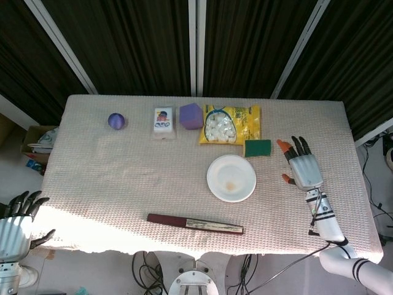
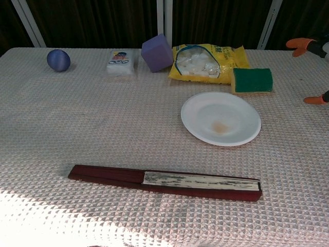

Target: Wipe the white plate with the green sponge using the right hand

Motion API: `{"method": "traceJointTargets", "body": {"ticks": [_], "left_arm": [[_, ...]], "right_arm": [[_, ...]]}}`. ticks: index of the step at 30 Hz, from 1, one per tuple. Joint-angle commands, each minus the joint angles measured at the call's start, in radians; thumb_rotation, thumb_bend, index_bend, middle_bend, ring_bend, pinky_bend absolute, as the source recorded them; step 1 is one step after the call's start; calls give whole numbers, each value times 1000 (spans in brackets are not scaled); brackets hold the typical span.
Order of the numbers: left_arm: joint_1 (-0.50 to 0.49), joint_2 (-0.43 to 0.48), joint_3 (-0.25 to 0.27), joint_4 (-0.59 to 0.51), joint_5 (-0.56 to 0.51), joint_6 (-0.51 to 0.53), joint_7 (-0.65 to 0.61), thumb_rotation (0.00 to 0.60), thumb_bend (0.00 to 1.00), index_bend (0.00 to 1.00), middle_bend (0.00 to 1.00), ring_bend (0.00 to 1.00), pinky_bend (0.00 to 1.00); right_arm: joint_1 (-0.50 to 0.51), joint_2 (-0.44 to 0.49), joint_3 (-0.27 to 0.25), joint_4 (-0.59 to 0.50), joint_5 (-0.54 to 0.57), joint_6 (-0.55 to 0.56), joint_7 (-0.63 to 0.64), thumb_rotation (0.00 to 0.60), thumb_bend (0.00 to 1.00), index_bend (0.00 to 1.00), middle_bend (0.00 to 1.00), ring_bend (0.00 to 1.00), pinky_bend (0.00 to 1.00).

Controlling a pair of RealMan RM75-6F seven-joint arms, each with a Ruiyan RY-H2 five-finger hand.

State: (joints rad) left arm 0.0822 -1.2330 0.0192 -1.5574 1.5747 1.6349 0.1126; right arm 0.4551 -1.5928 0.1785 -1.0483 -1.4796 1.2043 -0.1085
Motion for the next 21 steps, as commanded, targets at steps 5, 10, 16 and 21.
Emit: {"method": "traceJointTargets", "body": {"ticks": [5, 10, 16, 21], "left_arm": [[5, -5, 1, 26, -18, -10, -27, 600, 25, 253, 146, 93, 132], [5, -8, 0, 35, -25, -17, -38, 600, 25, 253, 146, 93, 132], [3, -9, -1, 45, -29, -24, -48, 600, 25, 253, 146, 93, 132], [6, -6, -1, 48, -33, -23, -57, 600, 25, 253, 146, 93, 132]], "right_arm": [[122, -217, 37, 302, 47, -82, 18, 600, 45, 117, 182, 7, 55], [154, -270, 37, 409, 52, -102, 64, 600, 79, 148, 201, 8, 55], [187, -306, 25, 480, 48, -123, 80, 600, 122, 196, 218, 8, 55], [206, -323, 16, 512, 47, -135, 74, 600, 140, 235, 228, 8, 55]]}}
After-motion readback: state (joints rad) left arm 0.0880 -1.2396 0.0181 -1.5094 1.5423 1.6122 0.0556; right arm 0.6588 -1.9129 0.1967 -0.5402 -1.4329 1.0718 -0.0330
